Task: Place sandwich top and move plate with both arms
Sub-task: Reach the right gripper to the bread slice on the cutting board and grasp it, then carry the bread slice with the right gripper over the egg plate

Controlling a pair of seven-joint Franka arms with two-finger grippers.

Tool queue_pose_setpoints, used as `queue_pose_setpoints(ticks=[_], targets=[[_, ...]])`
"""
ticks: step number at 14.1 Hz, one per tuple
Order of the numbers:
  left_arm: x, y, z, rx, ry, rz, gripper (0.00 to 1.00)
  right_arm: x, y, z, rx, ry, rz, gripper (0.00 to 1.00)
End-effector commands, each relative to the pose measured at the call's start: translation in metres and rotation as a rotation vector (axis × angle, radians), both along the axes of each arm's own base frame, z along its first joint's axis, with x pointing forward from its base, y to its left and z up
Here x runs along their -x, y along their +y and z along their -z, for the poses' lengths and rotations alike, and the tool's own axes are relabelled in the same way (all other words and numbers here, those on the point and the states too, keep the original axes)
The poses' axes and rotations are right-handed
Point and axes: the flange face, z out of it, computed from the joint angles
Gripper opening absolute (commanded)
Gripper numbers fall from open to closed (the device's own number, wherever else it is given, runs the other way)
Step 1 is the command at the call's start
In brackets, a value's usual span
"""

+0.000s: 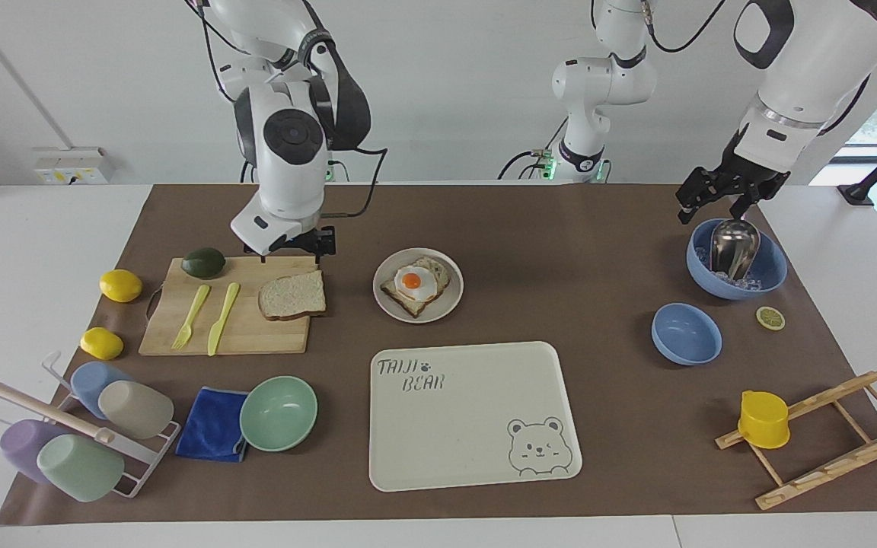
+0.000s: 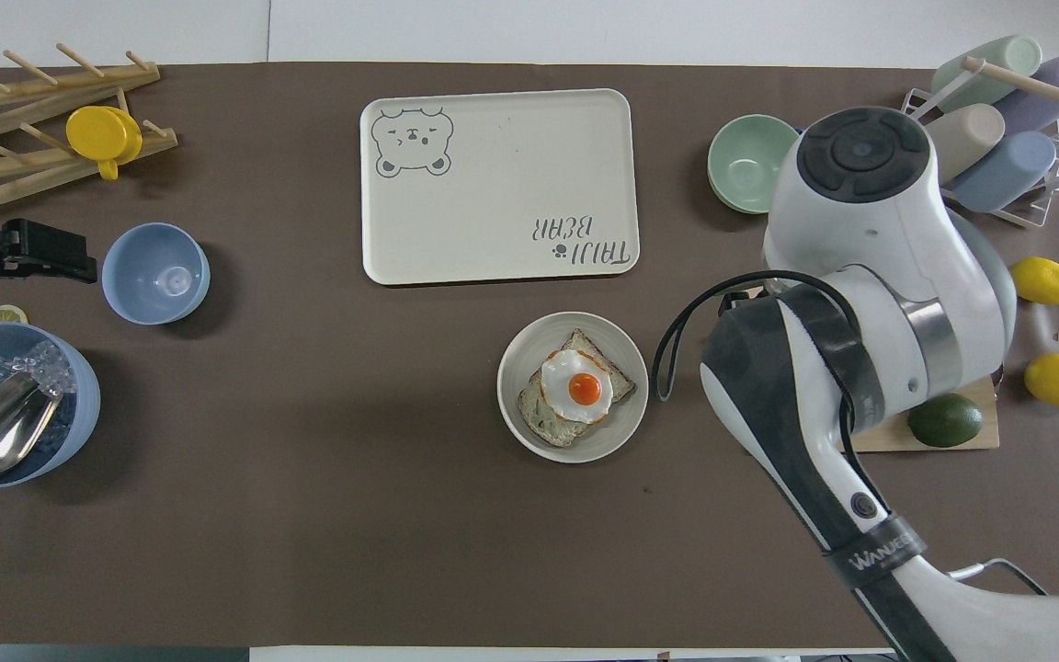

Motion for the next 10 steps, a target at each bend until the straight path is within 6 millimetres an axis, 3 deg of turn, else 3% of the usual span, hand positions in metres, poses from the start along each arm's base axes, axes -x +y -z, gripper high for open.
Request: queue_pose_setpoints(ticks=[1, 4, 10], targets=[[0.006, 0.003, -0.004, -0.006, 0.001, 0.005, 1.00, 0.028, 0.012, 0.051, 0.023, -0.031, 0.007, 1.00], [0.006, 0.004, -0.004, -0.007, 0.001, 0.005, 1.00, 0.030, 0.037, 0.090, 0.036, -0.033, 0.013, 1.00], [0.009, 0.004, -0.001, -0.009, 0.024, 0.006, 1.00, 0.035, 0.015, 0.130, 0.051, -0.013, 0.012, 1.00]])
